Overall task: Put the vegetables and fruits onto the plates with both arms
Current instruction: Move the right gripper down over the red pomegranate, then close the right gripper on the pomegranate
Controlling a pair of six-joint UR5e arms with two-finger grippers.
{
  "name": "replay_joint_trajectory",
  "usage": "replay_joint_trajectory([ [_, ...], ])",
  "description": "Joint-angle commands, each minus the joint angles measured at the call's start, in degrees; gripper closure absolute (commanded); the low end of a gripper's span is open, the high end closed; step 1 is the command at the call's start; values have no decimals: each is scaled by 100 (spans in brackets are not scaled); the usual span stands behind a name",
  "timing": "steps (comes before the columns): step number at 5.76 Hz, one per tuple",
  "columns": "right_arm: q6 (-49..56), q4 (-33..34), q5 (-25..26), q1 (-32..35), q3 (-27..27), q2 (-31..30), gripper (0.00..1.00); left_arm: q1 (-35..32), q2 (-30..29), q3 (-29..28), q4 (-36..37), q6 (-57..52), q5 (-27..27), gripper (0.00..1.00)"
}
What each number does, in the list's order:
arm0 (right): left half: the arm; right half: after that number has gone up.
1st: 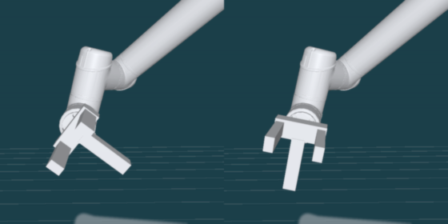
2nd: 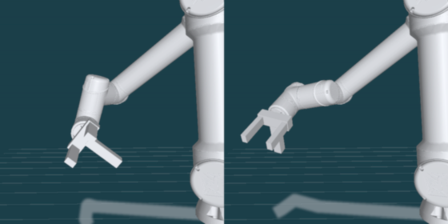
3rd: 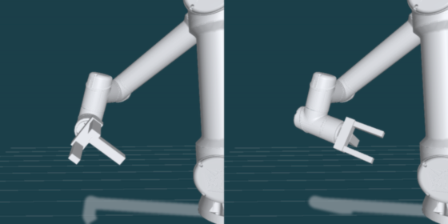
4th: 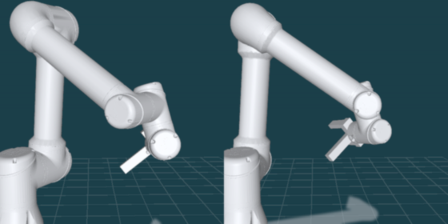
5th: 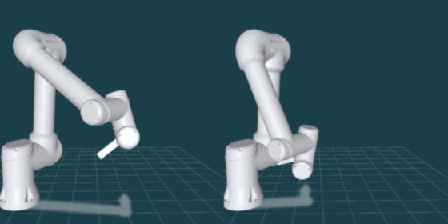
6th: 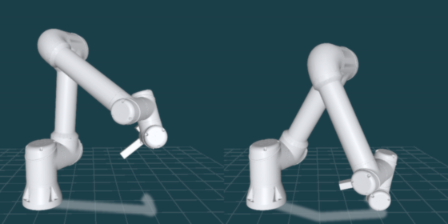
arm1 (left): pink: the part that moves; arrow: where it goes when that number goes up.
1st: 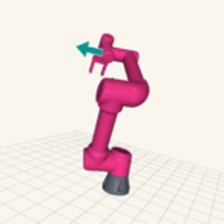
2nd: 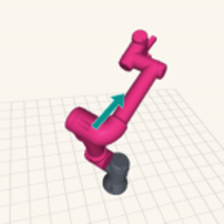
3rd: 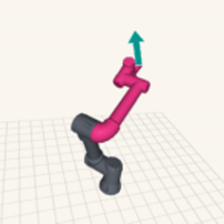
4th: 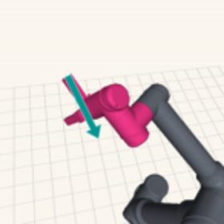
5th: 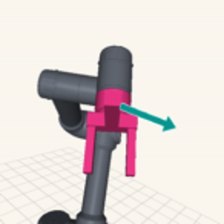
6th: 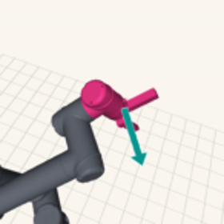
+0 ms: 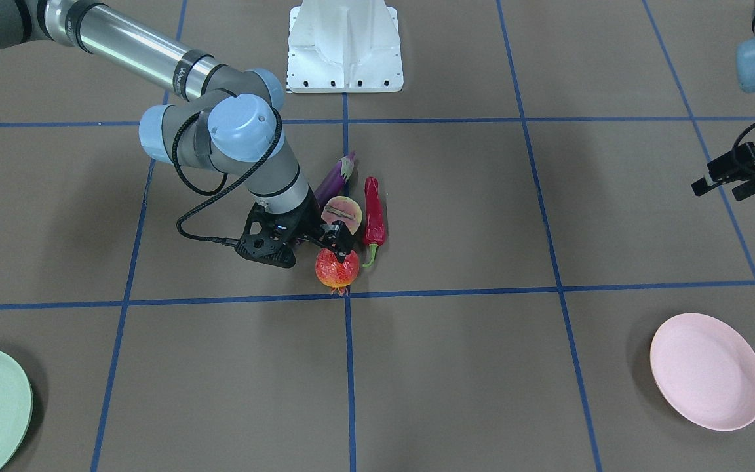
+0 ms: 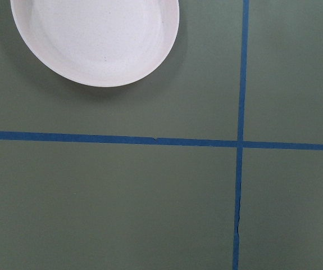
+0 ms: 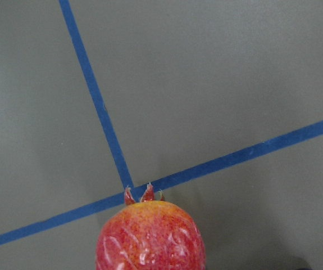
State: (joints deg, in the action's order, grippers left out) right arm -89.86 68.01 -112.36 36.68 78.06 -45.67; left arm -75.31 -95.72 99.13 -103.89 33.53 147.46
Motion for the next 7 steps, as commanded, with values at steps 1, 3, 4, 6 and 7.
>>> replay_joint_trajectory([
  [1,-197,-305,12,-29,-290,162,1,7,-8,1,0,-4,2,0],
  [3,-287,-472,213,-143,-370,190,1,7,0,54,9,5,2,0],
  [4,-313,-543,293,-170,-475,216,1,7,0,45,9,5,-6,0],
  [6,-305,-535,424,-232,-581,225,3,7,9,106,26,5,-6,0],
  [7,-304,-535,434,-232,-590,234,18,7,9,124,26,5,-6,0],
])
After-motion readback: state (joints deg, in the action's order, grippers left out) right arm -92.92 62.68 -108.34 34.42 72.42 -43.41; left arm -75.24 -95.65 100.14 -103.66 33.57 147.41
